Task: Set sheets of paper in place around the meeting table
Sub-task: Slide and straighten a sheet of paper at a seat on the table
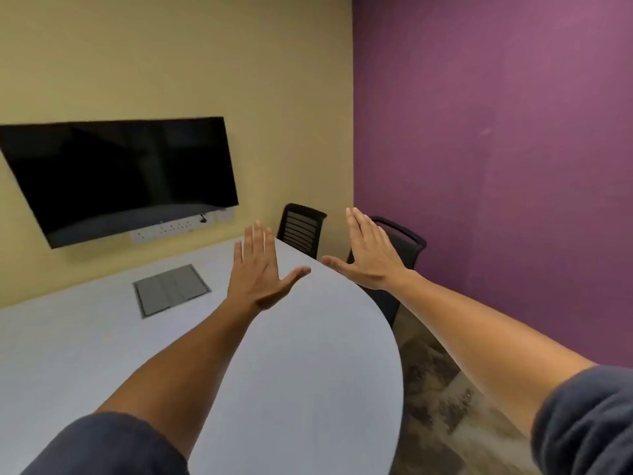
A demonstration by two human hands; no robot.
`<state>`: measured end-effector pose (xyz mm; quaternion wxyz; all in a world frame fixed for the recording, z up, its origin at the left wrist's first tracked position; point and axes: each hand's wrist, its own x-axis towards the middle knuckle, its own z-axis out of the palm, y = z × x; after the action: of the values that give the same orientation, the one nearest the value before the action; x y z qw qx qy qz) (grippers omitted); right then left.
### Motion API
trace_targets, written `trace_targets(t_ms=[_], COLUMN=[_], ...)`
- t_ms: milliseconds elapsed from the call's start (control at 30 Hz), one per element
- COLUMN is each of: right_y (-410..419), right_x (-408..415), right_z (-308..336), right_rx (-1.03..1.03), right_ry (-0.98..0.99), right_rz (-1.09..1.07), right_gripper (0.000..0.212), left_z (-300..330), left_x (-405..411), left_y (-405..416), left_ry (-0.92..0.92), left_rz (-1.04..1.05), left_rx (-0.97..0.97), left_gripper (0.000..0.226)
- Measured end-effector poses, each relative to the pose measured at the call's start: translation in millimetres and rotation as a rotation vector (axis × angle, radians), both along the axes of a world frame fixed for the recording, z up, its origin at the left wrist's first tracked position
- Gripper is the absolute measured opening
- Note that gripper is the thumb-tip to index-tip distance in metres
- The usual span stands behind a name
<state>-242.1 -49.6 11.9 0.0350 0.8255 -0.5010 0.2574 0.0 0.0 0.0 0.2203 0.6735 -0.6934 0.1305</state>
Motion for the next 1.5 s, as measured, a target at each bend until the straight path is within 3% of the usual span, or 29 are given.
trace_targets(t_ms=[333,633,867,1167,1500], right_y=[-20.9,-55.1,-90.4,-192.5,-350.7], right_x=[-145.9,-289.0,-373.9,-440.1,-491.4], right_z=[-57.3,-85.2,-122.1,-162.6,-195.8], right_rx=[0.032,0.142,0.228,0.260,0.474], right_ry=[0.223,0.168,0.102,0.011,-0.085], right_rz=[-0.136,-0.227,-0.297,-0.370,-0.513], right_gripper=[0.119,0.112,0.119,0.118,0.114], left_z=[-51.8,-85.8,-120.5,-163.4,-197.6], left_x=[-125.9,-278.6,-373.3,-449.5,-511.9], left_y=[-56.9,-127.8,-178.4,-305.5,-480.2], left_ry=[-0.111,-0.026,-0.052,0.037,0.037], left_rz=[-0.109,-0.215,-0.272,-0.434,-0.512], left_rx=[0.084,0.079,0.107,0.193,0.357], left_gripper=[0.122,0.116,0.107,0.102,0.108])
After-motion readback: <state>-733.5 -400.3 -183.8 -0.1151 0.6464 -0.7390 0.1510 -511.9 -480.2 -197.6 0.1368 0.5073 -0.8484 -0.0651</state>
